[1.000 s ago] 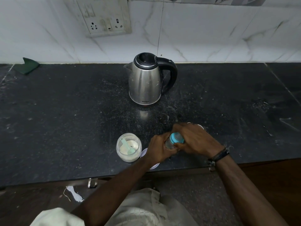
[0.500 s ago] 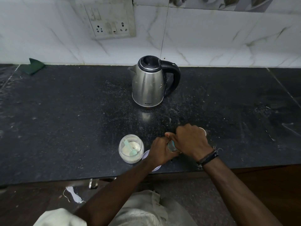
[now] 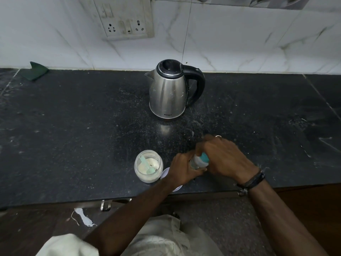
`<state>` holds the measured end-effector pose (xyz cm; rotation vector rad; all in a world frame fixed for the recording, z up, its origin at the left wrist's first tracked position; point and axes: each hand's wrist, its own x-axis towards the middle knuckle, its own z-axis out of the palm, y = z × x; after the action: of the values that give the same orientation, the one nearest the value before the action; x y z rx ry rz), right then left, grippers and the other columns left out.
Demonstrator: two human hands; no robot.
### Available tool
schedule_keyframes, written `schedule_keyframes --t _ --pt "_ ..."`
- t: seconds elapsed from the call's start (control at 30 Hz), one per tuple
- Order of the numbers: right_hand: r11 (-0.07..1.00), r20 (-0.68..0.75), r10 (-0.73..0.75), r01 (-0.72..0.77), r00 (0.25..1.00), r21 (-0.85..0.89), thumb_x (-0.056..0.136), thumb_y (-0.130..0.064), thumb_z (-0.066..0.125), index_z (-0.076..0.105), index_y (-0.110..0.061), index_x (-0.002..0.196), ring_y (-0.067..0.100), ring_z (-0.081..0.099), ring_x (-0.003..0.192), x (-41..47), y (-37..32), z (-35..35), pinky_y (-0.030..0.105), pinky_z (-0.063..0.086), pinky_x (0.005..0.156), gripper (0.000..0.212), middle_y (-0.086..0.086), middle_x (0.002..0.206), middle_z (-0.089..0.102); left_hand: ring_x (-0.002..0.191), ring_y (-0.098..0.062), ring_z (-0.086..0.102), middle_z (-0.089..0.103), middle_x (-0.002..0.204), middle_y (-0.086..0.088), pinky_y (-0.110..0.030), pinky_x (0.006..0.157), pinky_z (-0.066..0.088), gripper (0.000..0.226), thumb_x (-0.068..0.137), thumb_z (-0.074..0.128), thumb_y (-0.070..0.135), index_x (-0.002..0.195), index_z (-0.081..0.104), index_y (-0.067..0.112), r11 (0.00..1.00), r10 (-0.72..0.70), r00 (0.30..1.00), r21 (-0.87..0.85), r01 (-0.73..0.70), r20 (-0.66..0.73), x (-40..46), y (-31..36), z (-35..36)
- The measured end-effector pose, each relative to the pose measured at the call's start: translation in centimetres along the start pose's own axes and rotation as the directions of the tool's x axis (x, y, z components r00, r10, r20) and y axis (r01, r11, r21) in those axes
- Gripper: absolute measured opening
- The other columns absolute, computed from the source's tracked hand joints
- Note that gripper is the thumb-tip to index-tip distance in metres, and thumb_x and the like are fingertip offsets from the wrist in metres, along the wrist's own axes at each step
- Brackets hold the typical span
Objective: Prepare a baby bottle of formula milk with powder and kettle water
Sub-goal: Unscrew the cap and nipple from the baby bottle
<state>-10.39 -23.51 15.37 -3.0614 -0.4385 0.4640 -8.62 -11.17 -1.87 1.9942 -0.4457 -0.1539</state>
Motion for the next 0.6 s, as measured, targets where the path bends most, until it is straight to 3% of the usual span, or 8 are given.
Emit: schedule_keyframes --t 0.1,0.2,0.37,0.47,0.6 --pt "0.970 0.014 0.096 -0.097 0.995 0.223 0.074 -0.022 0.075 0.054 -0.031 0.122 0.022 0.057 0.103 -1.4 2.9 -1.0 0.041 0.050 0.087 0.054 -0.001 0.112 0.057 0.097 -0.016 0.074 0.078 0.106 0.004 -0.037 0.083 0.057 0.055 0.070 0.082 0.047 0.120 0.069 0.027 0.999 0.027 1.000 -0.025 -0.028 -0.006 0.0 -0.3 0.1" --pt "0.921 0.020 0.300 -0.295 0.954 0.254 0.074 -0.022 0.076 0.045 -0.030 0.138 0.027 0.057 0.109 -2.4 6.7 -0.8 0.041 0.049 0.091 0.072 0.005 0.120 0.057 0.100 -0.012 0.072 0.077 0.110 0.006 -0.035 0.088 0.056 0.055 0.072 0.086 0.042 0.122 0.069 0.026 0.998 0.056 0.998 -0.011 -0.056 -0.009 0.1 -0.4 0.1" --pt "0.806 -0.020 0.526 -0.491 0.850 0.330 0.073 -0.026 0.082 0.057 -0.018 0.123 0.032 0.062 0.103 -2.4 11.1 2.7 0.042 0.052 0.083 0.056 0.011 0.114 0.065 0.099 -0.010 0.072 0.077 0.109 0.007 -0.034 0.086 0.056 0.055 0.072 0.084 0.045 0.121 0.069 0.026 0.998 0.059 0.998 -0.008 -0.059 -0.014 0.1 -0.8 0.3" --pt "0.744 -0.005 0.587 -0.538 0.809 0.396 0.074 -0.026 0.083 0.055 -0.015 0.125 0.037 0.062 0.103 -2.5 12.5 5.5 0.047 0.053 0.085 0.059 0.016 0.116 0.066 0.099 -0.010 0.072 0.077 0.109 0.007 -0.033 0.087 0.057 0.055 0.073 0.086 0.041 0.122 0.069 0.024 0.998 0.067 0.998 -0.011 -0.068 -0.012 0.1 -0.9 0.4" --pt "0.688 0.008 0.633 -0.568 0.774 0.451 0.076 -0.020 0.081 0.054 -0.006 0.118 0.039 0.061 0.105 -2.0 12.8 8.5 0.041 0.049 0.081 0.051 0.022 0.116 0.064 0.099 -0.009 0.072 0.077 0.109 0.007 -0.033 0.086 0.057 0.054 0.073 0.087 0.039 0.121 0.069 0.024 0.998 0.067 0.997 -0.018 -0.068 -0.025 0.0 -1.0 0.5"
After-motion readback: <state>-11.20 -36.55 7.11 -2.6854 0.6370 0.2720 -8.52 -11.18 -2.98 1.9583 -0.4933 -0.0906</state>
